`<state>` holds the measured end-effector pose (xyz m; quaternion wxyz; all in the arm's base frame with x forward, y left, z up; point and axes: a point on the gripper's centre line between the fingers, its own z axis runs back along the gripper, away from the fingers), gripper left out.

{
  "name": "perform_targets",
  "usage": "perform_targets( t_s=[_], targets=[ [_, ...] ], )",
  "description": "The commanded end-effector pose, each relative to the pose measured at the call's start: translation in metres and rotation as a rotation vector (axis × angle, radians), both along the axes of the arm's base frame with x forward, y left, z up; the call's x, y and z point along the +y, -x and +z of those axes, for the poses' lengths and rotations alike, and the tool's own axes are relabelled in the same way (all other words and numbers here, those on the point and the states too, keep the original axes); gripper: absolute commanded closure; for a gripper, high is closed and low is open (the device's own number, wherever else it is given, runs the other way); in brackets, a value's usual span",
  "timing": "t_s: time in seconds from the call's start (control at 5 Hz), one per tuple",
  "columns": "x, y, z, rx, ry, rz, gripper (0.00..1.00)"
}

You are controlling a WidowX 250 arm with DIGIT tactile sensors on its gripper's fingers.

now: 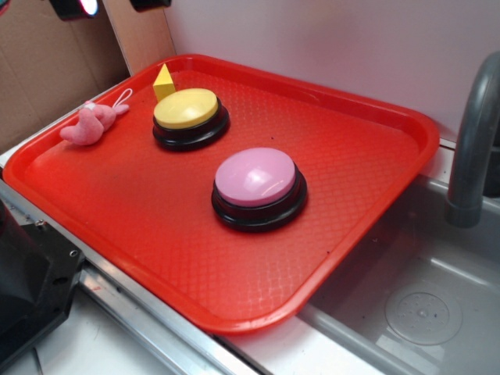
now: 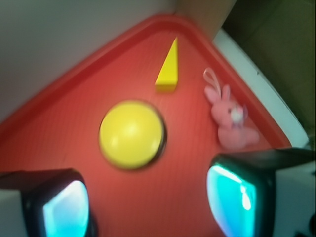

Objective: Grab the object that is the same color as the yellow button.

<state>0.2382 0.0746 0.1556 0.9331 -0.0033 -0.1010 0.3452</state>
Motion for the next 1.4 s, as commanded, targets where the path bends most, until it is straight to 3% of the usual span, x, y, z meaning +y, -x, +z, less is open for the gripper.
perform_targets(
  t_s=[0.0,0.2,0.6,0.8,1.0,1.2],
  targets=[
    [0.049,-0.032,-0.020,-0.057,-0.040,0.190,0.00],
    [0.065,-0.047,-0.046,-0.041,-0.046,0.223,0.00],
    [0.095,-0.057,-0.090,-0.004,0.020,0.272,0.00],
    [0.097,-0.057,-0.108,0.020,0.076,0.246,0.00],
    [0.093,-0.057,-0.111,0.024,0.071,0.260,0.00],
    [0.088,-0.057,-0.114,0.018,0.074,0.278,0.61]
  ],
)
